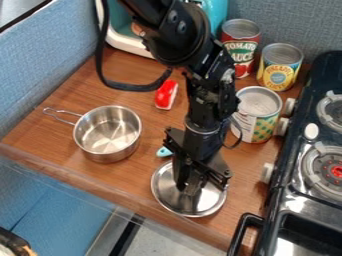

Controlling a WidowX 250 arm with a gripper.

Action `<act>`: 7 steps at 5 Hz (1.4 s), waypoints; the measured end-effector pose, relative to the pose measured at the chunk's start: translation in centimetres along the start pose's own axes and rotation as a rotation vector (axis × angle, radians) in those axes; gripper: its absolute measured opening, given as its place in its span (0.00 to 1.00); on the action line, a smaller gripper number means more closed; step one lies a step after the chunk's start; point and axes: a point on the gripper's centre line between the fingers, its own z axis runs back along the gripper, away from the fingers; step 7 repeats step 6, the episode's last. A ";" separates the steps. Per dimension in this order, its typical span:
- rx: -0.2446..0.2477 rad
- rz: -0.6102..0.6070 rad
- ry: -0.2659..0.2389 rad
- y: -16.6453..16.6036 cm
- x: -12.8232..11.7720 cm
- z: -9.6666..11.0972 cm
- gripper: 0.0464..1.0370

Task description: Enlever le couvercle

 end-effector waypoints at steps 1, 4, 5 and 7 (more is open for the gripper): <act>-0.002 -0.008 -0.002 -0.2 0.3 -0.1 0.24; -0.025 0.038 -0.006 -0.9 0.5 0.0 0.60; -0.015 0.086 -0.073 -0.6 0.6 2.6 0.90; -0.034 0.206 -0.140 1.0 0.2 5.8 0.97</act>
